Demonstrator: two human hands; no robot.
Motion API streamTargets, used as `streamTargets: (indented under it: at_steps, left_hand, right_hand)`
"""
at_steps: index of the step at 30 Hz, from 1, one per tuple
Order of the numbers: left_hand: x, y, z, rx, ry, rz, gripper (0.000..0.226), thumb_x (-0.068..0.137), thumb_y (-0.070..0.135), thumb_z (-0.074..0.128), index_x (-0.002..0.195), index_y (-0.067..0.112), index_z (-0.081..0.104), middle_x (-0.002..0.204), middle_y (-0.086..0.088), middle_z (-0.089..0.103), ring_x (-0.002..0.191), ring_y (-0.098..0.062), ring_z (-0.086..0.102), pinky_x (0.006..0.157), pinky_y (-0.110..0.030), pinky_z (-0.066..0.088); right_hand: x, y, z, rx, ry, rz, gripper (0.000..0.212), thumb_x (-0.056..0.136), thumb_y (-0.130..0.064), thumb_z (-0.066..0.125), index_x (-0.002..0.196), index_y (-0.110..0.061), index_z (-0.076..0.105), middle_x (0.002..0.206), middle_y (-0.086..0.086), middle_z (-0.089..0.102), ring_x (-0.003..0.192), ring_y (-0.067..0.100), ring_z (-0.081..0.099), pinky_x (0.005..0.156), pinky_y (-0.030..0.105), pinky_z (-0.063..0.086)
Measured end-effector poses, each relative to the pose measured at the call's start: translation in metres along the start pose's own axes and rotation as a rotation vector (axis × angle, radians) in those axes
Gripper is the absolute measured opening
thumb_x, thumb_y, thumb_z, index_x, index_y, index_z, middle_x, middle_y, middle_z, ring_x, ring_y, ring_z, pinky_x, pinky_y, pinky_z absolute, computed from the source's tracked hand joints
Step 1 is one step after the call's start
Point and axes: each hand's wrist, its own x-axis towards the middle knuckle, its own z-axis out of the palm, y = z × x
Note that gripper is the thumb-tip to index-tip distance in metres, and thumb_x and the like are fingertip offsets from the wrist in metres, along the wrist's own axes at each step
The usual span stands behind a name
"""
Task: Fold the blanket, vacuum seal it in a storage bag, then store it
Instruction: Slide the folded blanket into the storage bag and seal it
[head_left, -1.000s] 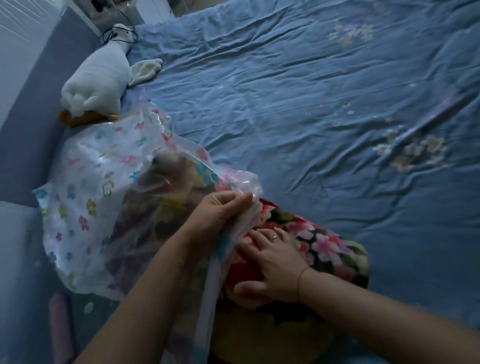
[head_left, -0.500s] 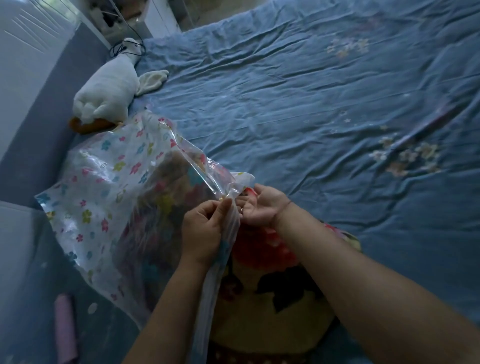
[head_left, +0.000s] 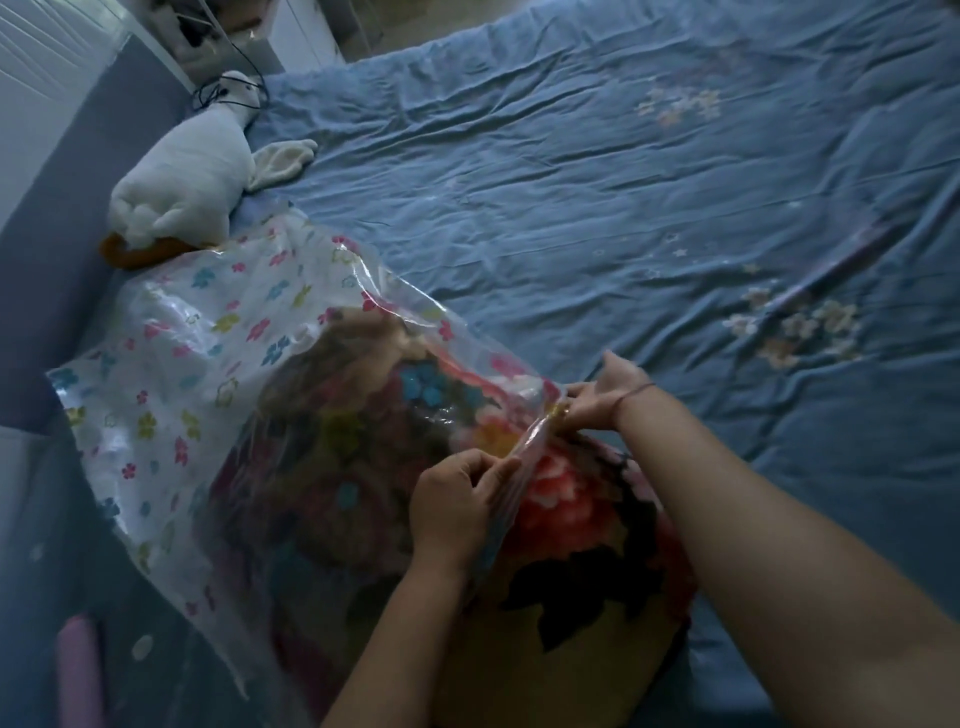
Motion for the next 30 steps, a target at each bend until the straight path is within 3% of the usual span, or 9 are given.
streamTargets:
  at_steps: [4,6,8,12,16,21,23,26,30]
  left_hand:
    - [-0.008,0.002,0.022,0.265,-0.031,0.133,0.037,0.079,0.051,0.07,0.095,0.018,0.068,0.09,0.003,0.061,0.081,-0.015,0.059,0.072,-0.035,0.053]
    - [-0.016,0.0,0.033,0.421,-0.002,0.191,0.062,0.072,0.066,0.063,0.114,0.021,0.061,0.105,0.0,0.056,0.095,-0.019,0.054,0.081,-0.036,0.049]
    - [-0.024,-0.007,0.041,0.524,0.017,0.214,0.079,0.069,0.075,0.053,0.127,0.022,0.052,0.12,-0.003,0.053,0.109,-0.021,0.047,0.094,-0.04,0.039]
    - [-0.035,-0.024,0.052,0.639,0.002,0.21,0.094,0.08,0.081,0.028,0.147,0.015,0.033,0.151,-0.009,0.034,0.141,-0.026,0.027,0.115,-0.048,0.009]
    - [-0.043,-0.032,0.061,0.652,0.02,0.174,0.094,0.087,0.079,0.018,0.153,0.012,0.021,0.16,-0.01,0.021,0.148,-0.03,0.015,0.116,-0.057,0.001]
    - [-0.047,-0.044,0.076,0.674,0.044,0.119,0.092,0.087,0.077,0.022,0.155,0.015,0.014,0.16,-0.01,0.022,0.148,-0.033,0.017,0.115,-0.062,0.005]
    - [-0.046,-0.05,0.082,0.687,0.062,0.106,0.094,0.084,0.076,0.03,0.154,0.015,0.016,0.159,-0.01,0.025,0.147,-0.033,0.019,0.114,-0.063,0.006]
    - [-0.045,-0.06,0.092,0.703,0.093,0.125,0.095,0.079,0.073,0.038,0.151,0.014,0.023,0.158,-0.01,0.026,0.146,-0.033,0.019,0.113,-0.064,0.006]
    - [-0.047,-0.079,0.103,0.692,0.142,0.146,0.095,0.08,0.074,0.039,0.154,0.017,0.015,0.163,-0.005,0.011,0.151,-0.028,0.006,0.115,-0.061,0.001]
  right_hand:
    - [-0.015,-0.008,-0.031,-0.258,0.13,-0.24,0.067,0.09,-0.066,0.037,0.126,-0.01,0.04,0.106,0.02,0.052,0.071,0.024,0.052,0.043,0.024,0.049]
    - [-0.012,0.0,-0.041,-0.563,0.217,-0.443,0.036,0.094,-0.035,0.053,0.12,-0.011,0.049,0.088,0.007,0.05,0.065,0.013,0.045,0.044,0.018,0.042]
    - [-0.003,0.008,-0.06,-1.019,0.256,-0.746,0.055,0.087,-0.008,0.063,0.137,-0.014,0.042,0.094,0.006,0.052,0.078,0.014,0.049,0.061,0.018,0.044]
    - [0.012,0.02,-0.08,-1.766,0.251,-1.071,0.086,0.069,-0.056,0.059,0.145,-0.034,0.027,0.14,0.005,0.044,0.127,0.022,0.043,0.106,0.042,0.034]
    - [0.033,0.019,-0.064,-2.015,0.313,-1.307,0.086,0.073,-0.066,0.041,0.148,-0.026,0.029,0.145,0.006,0.044,0.129,0.026,0.045,0.104,0.042,0.03]
    - [0.066,0.004,-0.03,-1.947,0.467,-1.751,0.057,0.081,-0.034,0.047,0.133,-0.011,0.044,0.116,0.015,0.062,0.092,0.033,0.063,0.086,0.042,0.048]
    - [0.077,0.0,-0.025,-1.783,0.632,-1.699,0.051,0.079,-0.019,0.049,0.129,-0.01,0.053,0.109,0.015,0.065,0.083,0.034,0.066,0.073,0.039,0.051]
    - [0.091,-0.005,-0.031,-1.592,0.791,-1.122,0.047,0.091,-0.019,0.05,0.138,-0.022,0.042,0.128,0.013,0.057,0.103,0.036,0.061,0.082,0.039,0.047]
    - [0.115,-0.016,-0.043,-1.517,0.56,-0.784,0.036,0.091,-0.023,0.054,0.127,-0.02,0.051,0.122,0.018,0.061,0.11,0.034,0.058,0.091,0.035,0.045]
